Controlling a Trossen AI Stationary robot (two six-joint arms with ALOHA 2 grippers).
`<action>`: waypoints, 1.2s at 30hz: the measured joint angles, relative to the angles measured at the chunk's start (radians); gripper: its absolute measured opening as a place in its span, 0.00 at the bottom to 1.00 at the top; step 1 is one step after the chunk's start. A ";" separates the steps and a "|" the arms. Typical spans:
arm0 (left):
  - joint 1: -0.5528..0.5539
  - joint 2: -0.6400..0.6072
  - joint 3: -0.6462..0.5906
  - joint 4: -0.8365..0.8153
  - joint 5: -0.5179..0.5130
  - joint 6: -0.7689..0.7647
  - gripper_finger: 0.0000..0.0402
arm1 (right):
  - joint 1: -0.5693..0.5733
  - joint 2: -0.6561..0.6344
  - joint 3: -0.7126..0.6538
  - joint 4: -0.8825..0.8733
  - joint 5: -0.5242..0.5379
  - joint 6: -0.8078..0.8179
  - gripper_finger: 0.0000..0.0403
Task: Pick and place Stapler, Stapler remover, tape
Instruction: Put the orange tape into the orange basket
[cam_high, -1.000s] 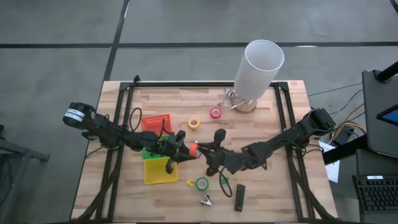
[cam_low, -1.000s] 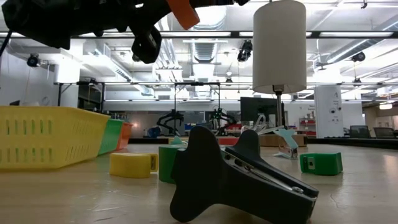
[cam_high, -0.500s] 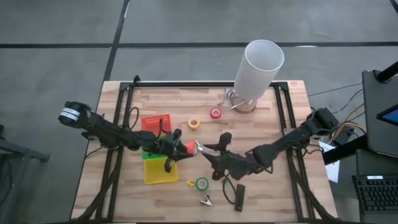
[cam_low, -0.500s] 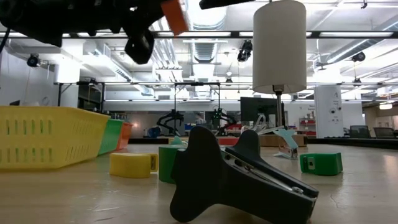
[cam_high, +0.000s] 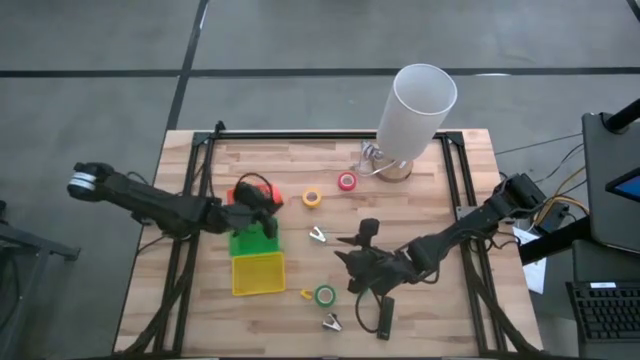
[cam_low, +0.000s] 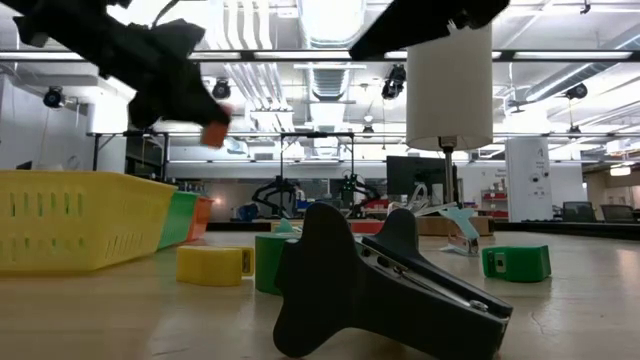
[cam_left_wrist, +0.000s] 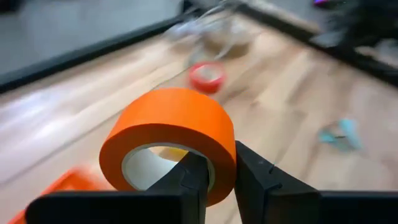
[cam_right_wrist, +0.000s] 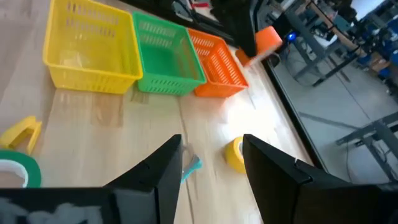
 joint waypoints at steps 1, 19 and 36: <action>0.016 -0.014 0.006 -0.062 0.003 -0.036 0.14 | 0.000 0.000 -0.004 0.000 0.000 0.006 0.39; 0.271 0.051 0.047 -0.379 0.318 -0.092 0.14 | 0.000 0.000 -0.019 0.005 -0.004 0.044 0.34; 0.293 0.109 0.052 -0.379 0.373 -0.089 0.30 | 0.000 0.000 -0.024 0.003 -0.007 0.044 0.31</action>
